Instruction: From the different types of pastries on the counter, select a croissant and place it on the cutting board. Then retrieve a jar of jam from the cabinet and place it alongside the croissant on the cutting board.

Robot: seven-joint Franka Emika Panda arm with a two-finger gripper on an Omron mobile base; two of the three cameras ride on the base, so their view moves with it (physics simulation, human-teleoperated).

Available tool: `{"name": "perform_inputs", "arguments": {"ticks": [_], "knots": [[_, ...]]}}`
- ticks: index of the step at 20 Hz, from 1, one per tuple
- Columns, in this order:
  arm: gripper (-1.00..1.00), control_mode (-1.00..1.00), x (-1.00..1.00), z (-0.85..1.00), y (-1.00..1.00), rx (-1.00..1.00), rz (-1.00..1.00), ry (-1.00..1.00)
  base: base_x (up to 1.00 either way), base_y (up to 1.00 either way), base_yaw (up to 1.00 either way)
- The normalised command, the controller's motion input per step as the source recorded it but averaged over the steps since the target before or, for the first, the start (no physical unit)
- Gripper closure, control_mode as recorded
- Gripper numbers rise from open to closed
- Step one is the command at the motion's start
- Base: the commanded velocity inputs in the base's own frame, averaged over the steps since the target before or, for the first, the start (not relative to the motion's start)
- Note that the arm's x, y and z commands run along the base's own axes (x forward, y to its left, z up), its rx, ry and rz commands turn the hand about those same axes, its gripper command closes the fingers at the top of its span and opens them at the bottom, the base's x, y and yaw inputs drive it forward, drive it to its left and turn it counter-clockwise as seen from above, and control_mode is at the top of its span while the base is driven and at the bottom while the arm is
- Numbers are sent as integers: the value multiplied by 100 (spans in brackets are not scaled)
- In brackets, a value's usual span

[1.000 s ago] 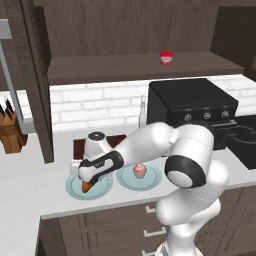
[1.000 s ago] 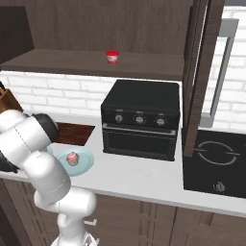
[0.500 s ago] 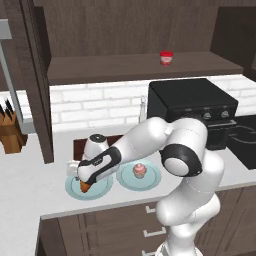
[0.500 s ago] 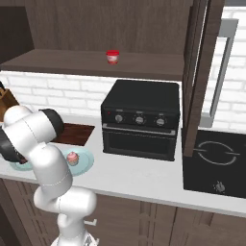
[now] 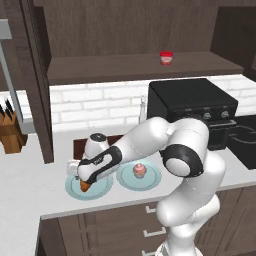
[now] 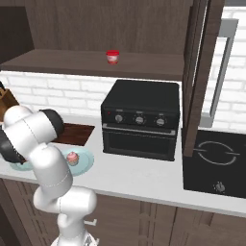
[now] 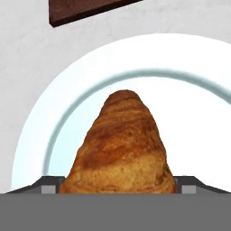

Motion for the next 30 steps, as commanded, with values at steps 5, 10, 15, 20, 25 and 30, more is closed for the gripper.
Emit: {"name": "perform_inputs", "arguments": {"ticks": [5,10,15,20,25,30], "knots": [[100,-100,0,39,0,0,0,0,0,0,0],[100,-100,0,33,-1,0,0,0,0,0,0],[100,-100,12,45,-12,-1,0,0,0,0,0],[100,-100,25,39,-17,-8,-1,0,0,0,0],[100,-100,31,29,-17,-9,-1,0,0,0,0],[100,-100,42,16,-32,0,-6,1,0,0,0]]}}
